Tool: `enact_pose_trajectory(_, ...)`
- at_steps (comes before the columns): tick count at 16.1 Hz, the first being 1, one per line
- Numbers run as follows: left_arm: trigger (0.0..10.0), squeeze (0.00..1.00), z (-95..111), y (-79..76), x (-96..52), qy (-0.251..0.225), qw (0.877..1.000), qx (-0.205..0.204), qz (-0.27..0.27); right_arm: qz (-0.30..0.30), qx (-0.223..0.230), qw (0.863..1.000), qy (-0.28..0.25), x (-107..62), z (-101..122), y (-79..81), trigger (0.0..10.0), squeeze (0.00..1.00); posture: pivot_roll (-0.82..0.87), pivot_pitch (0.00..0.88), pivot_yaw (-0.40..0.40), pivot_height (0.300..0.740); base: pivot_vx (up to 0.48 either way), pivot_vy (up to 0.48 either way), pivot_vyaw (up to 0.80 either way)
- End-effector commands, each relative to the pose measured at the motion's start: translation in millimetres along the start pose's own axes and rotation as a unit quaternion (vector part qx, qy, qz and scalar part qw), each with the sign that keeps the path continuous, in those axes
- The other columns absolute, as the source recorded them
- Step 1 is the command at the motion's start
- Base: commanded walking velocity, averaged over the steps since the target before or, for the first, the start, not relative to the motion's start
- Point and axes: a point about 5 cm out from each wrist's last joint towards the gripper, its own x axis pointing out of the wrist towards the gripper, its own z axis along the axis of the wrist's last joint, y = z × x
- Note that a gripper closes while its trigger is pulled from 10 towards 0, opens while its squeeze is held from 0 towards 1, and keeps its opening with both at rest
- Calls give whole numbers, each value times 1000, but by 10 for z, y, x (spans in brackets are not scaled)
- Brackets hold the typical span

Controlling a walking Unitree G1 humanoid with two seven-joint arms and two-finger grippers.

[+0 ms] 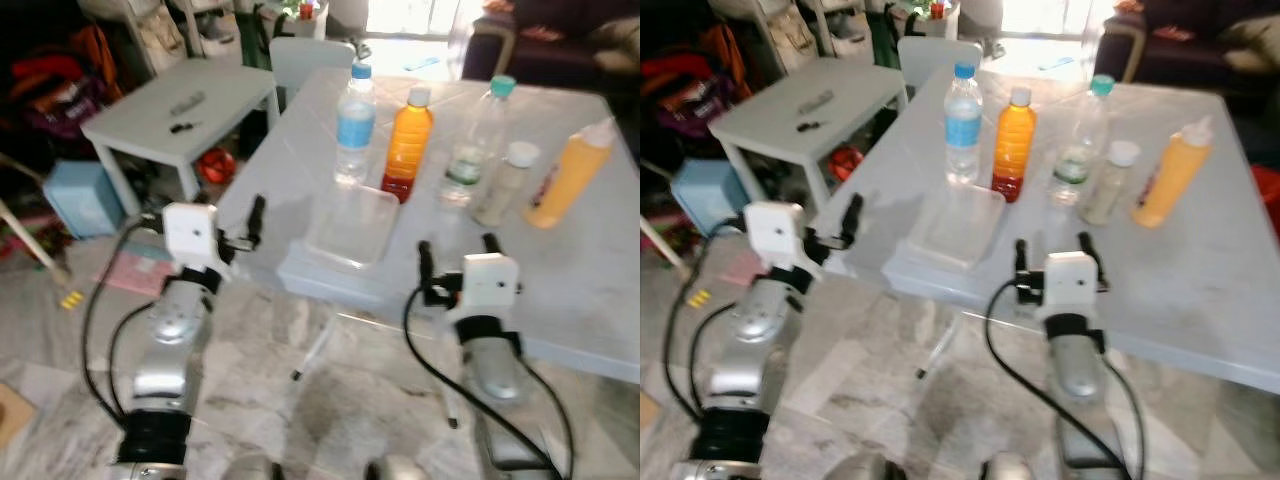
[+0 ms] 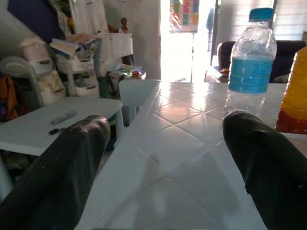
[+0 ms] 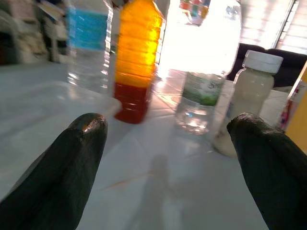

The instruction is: Restocking fridge

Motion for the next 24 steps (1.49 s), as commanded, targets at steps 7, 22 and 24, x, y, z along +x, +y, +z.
enact_pose_trajectory(7, 10000, 0, -63, 91, -51, 26, 1000, 17, 2, 15, 74, 997, 24, 128, -9, 41, 10000, 0, -79, 43, 60, 740, 0, 0, 0)
enact_pose_trajectory(22, 10000, 0, -210, 310, -235, 59, 997, 47, 27, 52, 94, 994, -30, 258, 266, 164, 10000, 0, -63, 68, 40, 740, 0, 84, 0)
enact_pose_trajectory(24, 10000, 0, -201, 290, -230, 54, 997, 43, 25, 35, 82, 995, -33, 210, 284, 87, 10000, 0, -73, 65, 39, 740, 0, 472, -400)
